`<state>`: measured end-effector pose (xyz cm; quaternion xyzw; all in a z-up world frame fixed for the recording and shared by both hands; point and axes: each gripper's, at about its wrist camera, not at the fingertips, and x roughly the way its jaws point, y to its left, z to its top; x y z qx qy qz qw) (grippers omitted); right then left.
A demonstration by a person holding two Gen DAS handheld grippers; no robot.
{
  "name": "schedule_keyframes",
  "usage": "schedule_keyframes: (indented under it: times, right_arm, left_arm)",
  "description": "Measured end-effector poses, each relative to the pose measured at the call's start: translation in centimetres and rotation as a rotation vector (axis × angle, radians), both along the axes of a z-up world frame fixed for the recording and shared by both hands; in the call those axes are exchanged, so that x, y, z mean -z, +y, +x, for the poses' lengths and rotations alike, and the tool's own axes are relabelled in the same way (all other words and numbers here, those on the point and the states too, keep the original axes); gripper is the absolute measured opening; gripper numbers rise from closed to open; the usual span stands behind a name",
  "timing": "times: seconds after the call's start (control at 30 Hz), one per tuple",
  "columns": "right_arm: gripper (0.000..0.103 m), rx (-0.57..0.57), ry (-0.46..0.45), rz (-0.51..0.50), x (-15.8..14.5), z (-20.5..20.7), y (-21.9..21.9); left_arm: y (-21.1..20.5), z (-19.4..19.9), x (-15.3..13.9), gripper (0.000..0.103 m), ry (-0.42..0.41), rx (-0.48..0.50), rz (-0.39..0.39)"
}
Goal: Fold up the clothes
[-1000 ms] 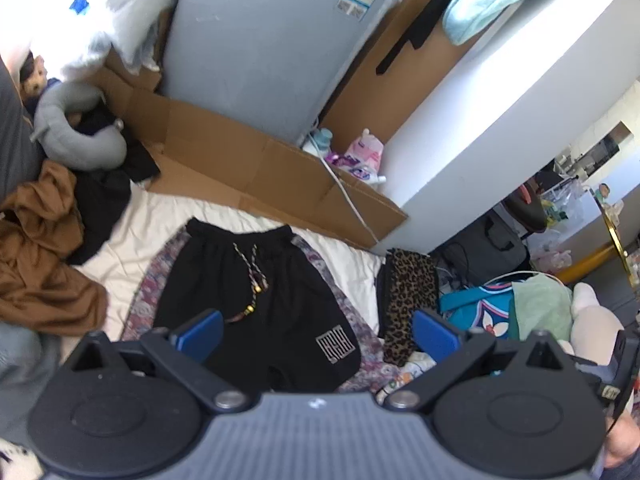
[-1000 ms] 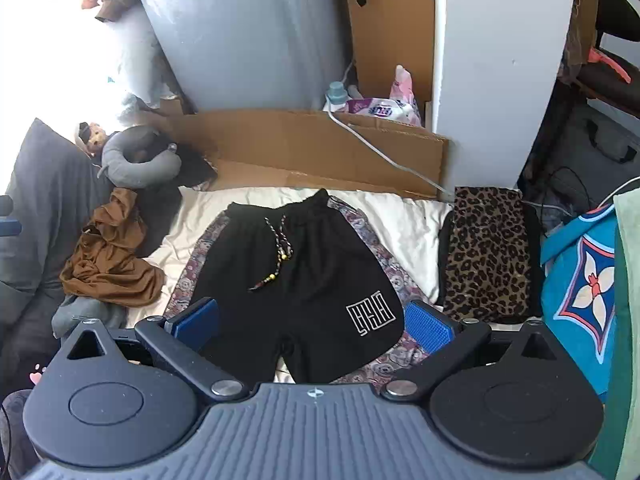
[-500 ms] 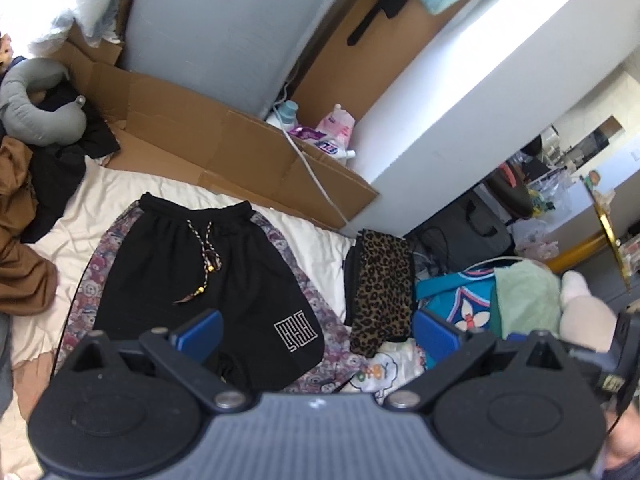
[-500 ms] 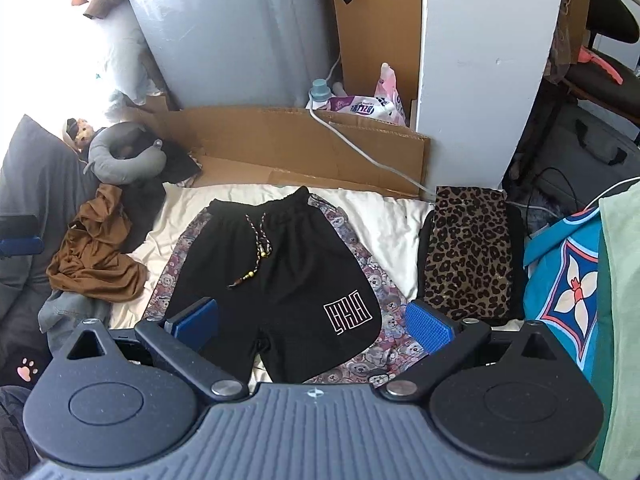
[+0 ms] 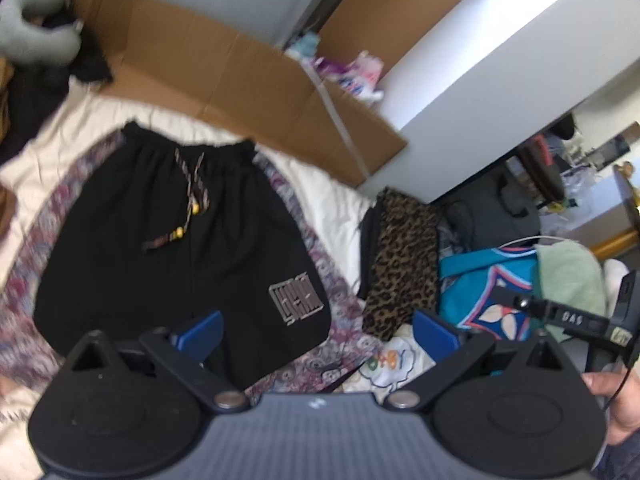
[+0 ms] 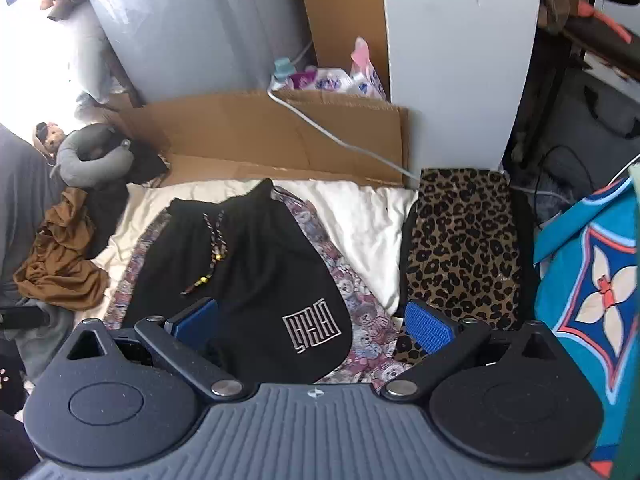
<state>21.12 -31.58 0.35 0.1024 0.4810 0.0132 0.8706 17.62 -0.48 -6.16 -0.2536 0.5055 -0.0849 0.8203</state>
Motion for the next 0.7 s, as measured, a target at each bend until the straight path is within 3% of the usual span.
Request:
schedule_keyframes:
  times: [0.13,0.27,0.43,0.6,0.7]
  right_arm:
    - [0.102,0.04,-0.007,0.02,4.1,0.5,-2.1]
    - [0.102,0.092,0.032,0.112,9.2,1.1,-5.1]
    - [0.102,0.045,0.07,0.072,13.5,2.7,-6.3]
    - [0.102,0.099,0.075,0.136,18.0,3.1,-7.4]
    - [0.102,0.078,0.051,0.118,19.6,2.7,-7.0]
  left_arm:
    - [-1.2,-0.1,4.3,0.102,0.047,-0.035,0.0]
    - [-2.0,-0.4,8.0,0.101,0.082,-0.059,-0.017]
    - [-3.0,-1.0,12.3,0.095,0.109,-0.076,-0.041]
    - [-3.6,-1.5,16.0,0.088,0.119,-0.106,-0.067]
    - [-3.8,-1.6,17.7,0.085,0.131,-0.108,-0.079]
